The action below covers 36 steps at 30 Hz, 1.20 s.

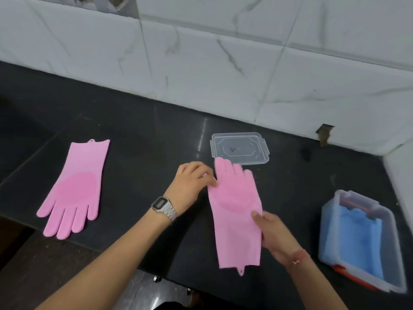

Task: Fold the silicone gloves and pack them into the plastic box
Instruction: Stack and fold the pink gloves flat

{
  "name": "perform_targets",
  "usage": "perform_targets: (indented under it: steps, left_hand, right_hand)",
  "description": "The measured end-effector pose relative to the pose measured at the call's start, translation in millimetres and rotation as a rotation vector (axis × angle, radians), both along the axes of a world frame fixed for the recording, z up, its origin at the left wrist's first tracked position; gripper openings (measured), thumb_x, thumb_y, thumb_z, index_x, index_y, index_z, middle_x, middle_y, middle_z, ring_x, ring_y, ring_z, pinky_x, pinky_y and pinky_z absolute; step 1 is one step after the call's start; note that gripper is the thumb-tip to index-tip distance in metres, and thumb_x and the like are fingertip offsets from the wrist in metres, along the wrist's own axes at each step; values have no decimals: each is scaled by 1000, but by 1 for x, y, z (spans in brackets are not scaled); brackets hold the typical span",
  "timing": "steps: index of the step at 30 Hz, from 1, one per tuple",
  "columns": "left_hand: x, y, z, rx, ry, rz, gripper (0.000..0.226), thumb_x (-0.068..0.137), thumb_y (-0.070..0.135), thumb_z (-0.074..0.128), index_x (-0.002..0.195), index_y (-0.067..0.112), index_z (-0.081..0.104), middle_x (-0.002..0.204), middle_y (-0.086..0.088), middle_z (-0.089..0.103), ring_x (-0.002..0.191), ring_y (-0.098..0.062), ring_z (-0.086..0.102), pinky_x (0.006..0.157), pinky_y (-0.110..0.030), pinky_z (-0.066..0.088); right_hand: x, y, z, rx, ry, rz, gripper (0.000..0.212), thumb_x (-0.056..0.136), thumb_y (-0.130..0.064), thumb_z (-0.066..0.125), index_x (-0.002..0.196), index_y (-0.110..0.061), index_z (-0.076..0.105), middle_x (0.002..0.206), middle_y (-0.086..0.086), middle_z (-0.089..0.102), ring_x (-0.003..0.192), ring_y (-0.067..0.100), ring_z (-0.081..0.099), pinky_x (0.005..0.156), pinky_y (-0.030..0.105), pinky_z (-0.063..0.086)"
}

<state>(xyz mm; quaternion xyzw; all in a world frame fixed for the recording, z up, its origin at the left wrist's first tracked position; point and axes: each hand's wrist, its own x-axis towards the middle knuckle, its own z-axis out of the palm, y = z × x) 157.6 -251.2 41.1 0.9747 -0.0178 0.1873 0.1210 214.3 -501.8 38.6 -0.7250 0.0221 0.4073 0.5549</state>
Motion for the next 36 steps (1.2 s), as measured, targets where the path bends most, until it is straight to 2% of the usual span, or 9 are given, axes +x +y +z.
perform_targets:
  steps: [4, 7, 12, 17, 22, 26, 31, 33, 36]
  left_hand:
    - [-19, -16, -53, -272, 374, 109, 34, 88, 6, 55, 116, 26, 60, 122, 6, 53, 110, -18, 51, 91, -30, 43]
    - [-39, -33, -68, -471, 404, 204, 29, 90, 20, 60, 119, 22, 58, 113, 5, 56, 99, -13, 56, 90, -27, 47]
    - [-47, -58, -67, -567, 433, 289, 32, 88, 36, 62, 117, 25, 55, 92, 12, 60, 76, -4, 57, 68, -20, 46]
    - [-41, -68, -69, -590, 481, 320, 39, 84, 29, 67, 119, 27, 50, 83, 14, 63, 72, -6, 60, 66, -22, 49]
    - [-31, -64, -68, -575, 453, 366, 35, 84, 15, 61, 115, 27, 52, 79, 13, 63, 70, -8, 62, 65, -26, 53]
    - [-20, -57, -65, -539, 419, 382, 30, 84, 13, 57, 111, 25, 54, 81, 11, 62, 70, -10, 58, 60, -23, 43]
    - [-25, -41, -64, -522, 355, 432, 23, 84, 15, 59, 104, 26, 59, 85, 11, 63, 74, -10, 59, 63, -21, 41]
    - [-33, -25, -63, -513, 320, 481, 21, 83, 17, 62, 101, 27, 60, 86, 12, 63, 76, -11, 60, 64, -23, 42]
    - [-51, 12, -58, -471, 280, 571, 21, 82, 18, 65, 101, 24, 63, 91, 7, 66, 83, -18, 63, 70, -28, 48]
  right_hand:
    - [-12, -18, -35, -13, 155, -89, 26, 104, -16, 43, 117, -8, 65, 115, 10, 72, 106, 27, 68, 85, 41, 57]
    - [-17, -27, -44, -10, 199, -75, 27, 103, -16, 44, 117, -9, 66, 108, 6, 75, 100, 24, 72, 76, 36, 60]
    - [-18, -26, -43, -53, 187, -27, 26, 103, -17, 43, 114, -11, 66, 107, 6, 76, 99, 22, 72, 75, 33, 59]
    - [-13, -13, -39, -139, 88, 26, 24, 104, -19, 41, 116, -17, 62, 111, 3, 71, 100, 19, 68, 73, 30, 57]
    - [-1, 4, -41, -210, -29, 69, 23, 103, -19, 41, 116, -18, 59, 111, 1, 68, 101, 20, 66, 86, 39, 55]
    - [6, 16, -43, -246, -103, 86, 23, 102, -18, 43, 120, -16, 57, 110, 0, 66, 95, 14, 64, 67, 27, 53]
    - [7, 17, -46, -387, -291, 130, 32, 97, -27, 55, 126, -17, 44, 101, -3, 64, 84, 11, 64, 58, 23, 54]
    - [5, 14, -46, -485, -423, 172, 52, 94, -30, 61, 138, -18, 36, 106, -5, 63, 90, 11, 64, 66, 24, 54]
    - [2, 8, -45, -620, -608, 203, 74, 90, -34, 66, 150, -20, 26, 139, 2, 51, 124, 22, 53, 95, 38, 50]
